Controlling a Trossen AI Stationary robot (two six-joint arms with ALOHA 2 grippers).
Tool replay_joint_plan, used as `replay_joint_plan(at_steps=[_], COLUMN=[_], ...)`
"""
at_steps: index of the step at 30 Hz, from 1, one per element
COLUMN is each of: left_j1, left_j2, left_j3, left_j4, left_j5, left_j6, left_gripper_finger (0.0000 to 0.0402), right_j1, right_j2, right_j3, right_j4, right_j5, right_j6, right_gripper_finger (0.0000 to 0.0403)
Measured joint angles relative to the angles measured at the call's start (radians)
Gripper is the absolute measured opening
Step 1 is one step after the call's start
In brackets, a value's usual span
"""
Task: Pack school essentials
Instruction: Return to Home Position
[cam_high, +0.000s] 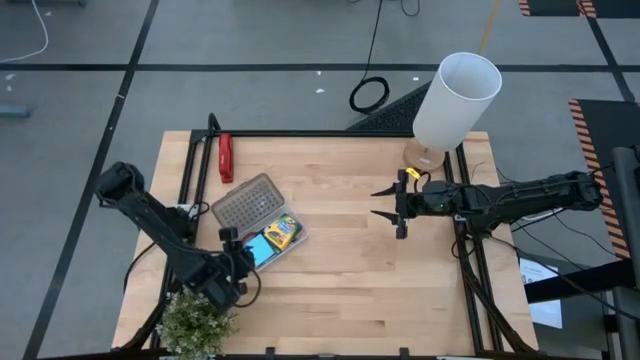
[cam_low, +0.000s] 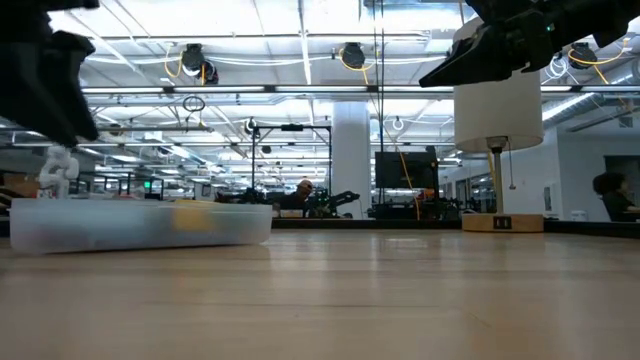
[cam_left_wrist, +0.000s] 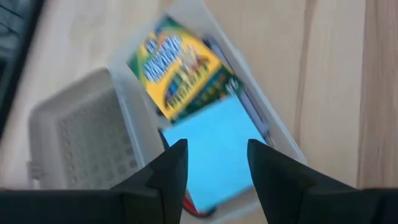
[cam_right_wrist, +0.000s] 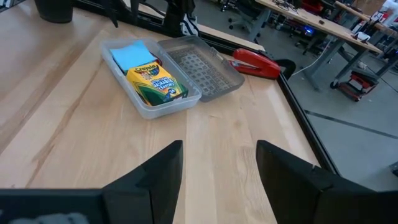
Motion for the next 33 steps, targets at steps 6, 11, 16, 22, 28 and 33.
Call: replay_joint_plan(at_steps=[6, 11, 16, 22, 28, 33], left_j1=[0.038, 0.122, 0.248, 0.402, 0.513, 0.579], left_j2=[-0.067, -0.151, -0.262, -0.418, -0.576, -0.706], left_j3=[0.000, 0.000, -0.003, -0.086, -0.229, -0.345], left_j4=[0.107, 0.293, 0.414, 0.661, 0.883, 0.945], left_j5=[-0.083, -0.073, 0.001, 0.205, 0.365, 0.417], left_j6=[0.136, 0.469, 0.752, 1.007, 1.146, 1.135], left_gripper_finger=[0.0154, 0.0096, 0.0027, 0.0011, 0.0003, 0.0013], right_j1=[0.000, 0.000, 0.000, 0.000, 0.000, 0.000], right_j2=[0.000, 0.000, 0.000, -0.081, -0.182, -0.220], right_j3=[0.000, 0.000, 0.000, 0.000, 0.000, 0.000], right_j4=[0.016, 0.080, 0.098, 0.056, -0.007, -0.078], right_j5=[0.000, 0.000, 0.000, 0.002, 0.002, 0.001], right_j6=[0.003, 0.001, -0.017, -0.079, -0.074, -0.071], right_gripper_finger=[0.0199, 0.0176, 0.0106, 0.0008, 0.0007, 0.0002])
